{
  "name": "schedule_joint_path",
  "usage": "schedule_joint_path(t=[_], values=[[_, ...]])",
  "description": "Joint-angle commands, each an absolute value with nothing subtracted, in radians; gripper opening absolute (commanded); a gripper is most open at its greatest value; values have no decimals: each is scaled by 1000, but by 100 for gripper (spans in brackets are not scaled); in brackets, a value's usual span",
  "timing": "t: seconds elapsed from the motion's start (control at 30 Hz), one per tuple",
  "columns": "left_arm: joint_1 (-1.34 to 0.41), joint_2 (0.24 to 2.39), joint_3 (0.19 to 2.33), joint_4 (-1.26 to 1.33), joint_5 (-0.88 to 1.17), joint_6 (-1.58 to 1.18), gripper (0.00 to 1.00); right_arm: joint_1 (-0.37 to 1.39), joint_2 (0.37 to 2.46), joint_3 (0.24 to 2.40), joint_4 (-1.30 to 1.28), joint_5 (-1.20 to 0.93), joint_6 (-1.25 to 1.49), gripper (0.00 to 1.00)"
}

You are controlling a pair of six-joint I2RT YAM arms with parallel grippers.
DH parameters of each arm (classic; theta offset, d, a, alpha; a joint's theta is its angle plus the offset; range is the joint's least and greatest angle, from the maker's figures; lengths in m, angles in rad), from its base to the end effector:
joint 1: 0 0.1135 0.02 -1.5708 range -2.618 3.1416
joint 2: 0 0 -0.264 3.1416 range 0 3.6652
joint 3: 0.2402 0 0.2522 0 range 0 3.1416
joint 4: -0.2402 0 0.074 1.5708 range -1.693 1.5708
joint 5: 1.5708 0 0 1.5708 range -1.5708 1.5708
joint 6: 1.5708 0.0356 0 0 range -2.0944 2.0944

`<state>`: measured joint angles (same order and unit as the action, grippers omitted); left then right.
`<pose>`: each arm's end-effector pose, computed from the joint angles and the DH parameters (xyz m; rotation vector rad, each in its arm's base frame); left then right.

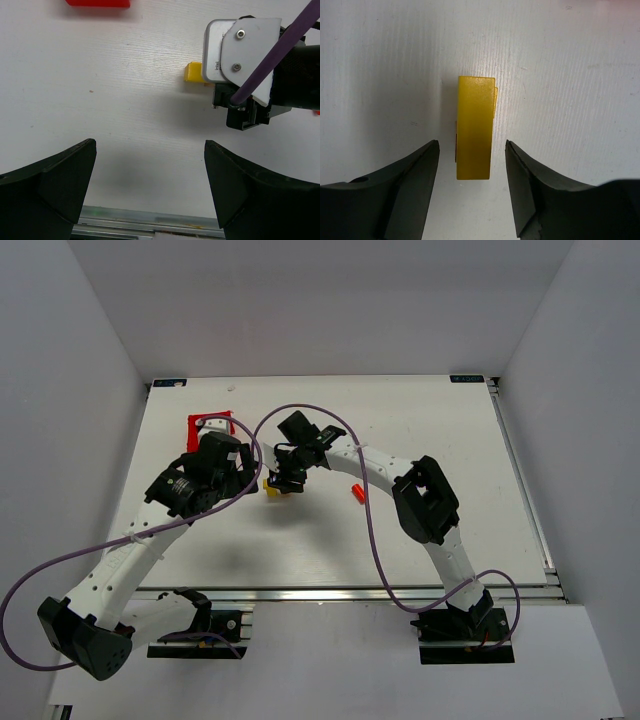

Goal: Build the wood block tower

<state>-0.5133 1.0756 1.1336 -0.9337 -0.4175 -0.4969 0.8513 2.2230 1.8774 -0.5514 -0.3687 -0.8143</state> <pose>0.1847 -0.0875 0.3381 -0.1605 2.3437 0.0236 0.3185 0.3830 0.2130 -1.9096 1.5216 0.4700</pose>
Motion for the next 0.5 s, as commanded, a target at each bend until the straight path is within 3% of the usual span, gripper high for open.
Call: schedule_joint_path(t=[0.0, 0.47], values=[[-509, 1068, 1124, -917, -411, -491, 98, 853, 2203, 1898, -534, -370, -805, 62], [-509, 1063, 1123, -917, -411, -489, 98, 854, 2207, 1893, -500, -344, -791, 69]])
